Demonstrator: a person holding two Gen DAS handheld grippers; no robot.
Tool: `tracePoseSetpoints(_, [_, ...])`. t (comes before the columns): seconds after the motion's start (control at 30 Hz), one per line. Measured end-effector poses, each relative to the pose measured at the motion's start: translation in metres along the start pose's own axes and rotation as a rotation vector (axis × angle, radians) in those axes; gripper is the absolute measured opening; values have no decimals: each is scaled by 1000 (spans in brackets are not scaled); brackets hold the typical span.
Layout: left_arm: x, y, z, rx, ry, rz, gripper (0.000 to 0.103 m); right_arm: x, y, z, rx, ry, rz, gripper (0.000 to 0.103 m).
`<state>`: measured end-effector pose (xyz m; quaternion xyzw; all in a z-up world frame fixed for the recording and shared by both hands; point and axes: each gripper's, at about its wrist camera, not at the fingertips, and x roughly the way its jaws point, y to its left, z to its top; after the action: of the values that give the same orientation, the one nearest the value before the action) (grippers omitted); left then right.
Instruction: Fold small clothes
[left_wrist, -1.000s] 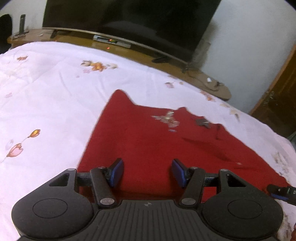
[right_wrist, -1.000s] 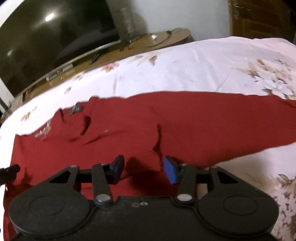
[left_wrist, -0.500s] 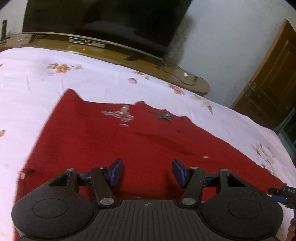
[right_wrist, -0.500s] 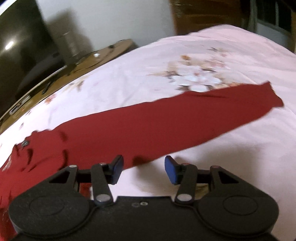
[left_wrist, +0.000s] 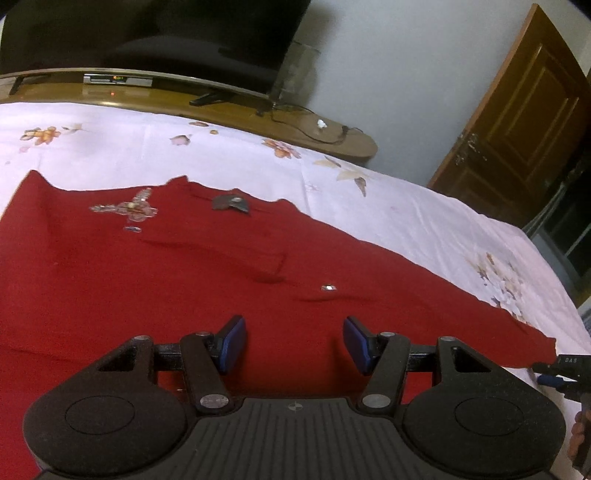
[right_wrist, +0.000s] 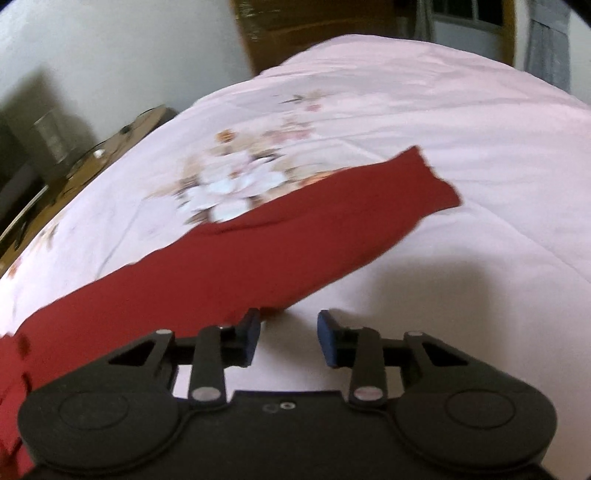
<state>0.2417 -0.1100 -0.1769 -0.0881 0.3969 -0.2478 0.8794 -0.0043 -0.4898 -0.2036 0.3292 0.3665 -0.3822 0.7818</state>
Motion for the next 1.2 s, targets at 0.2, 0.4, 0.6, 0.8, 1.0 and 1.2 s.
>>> tracePoseSetpoints(0.2, [11, -12, -2, 1, 11, 4, 58, 10, -28, 16, 61, -9, -11, 26])
tracePoseSetpoints(0.4, [15, -15, -4, -6, 13, 17, 58, 20, -39, 27, 130, -32, 11, 21])
tracePoseSetpoints(0.6, [14, -12, -3, -11, 10, 28, 58, 22, -40, 31, 159, -61, 16, 8])
tracePoseSetpoints(0.8, [10, -8, -1, -13, -1, 31, 58, 7, -30, 31, 133, -127, 38, 5])
tracePoseSetpoints(1.0, [-3, 6, 2, -27, -25, 38, 58, -19, 22, 30, -10, -200, 134, 4])
tracePoseSetpoints(1.2, [-27, 33, 6, -52, -57, 64, 58, -56, 115, 5, -210, -215, 323, 4])
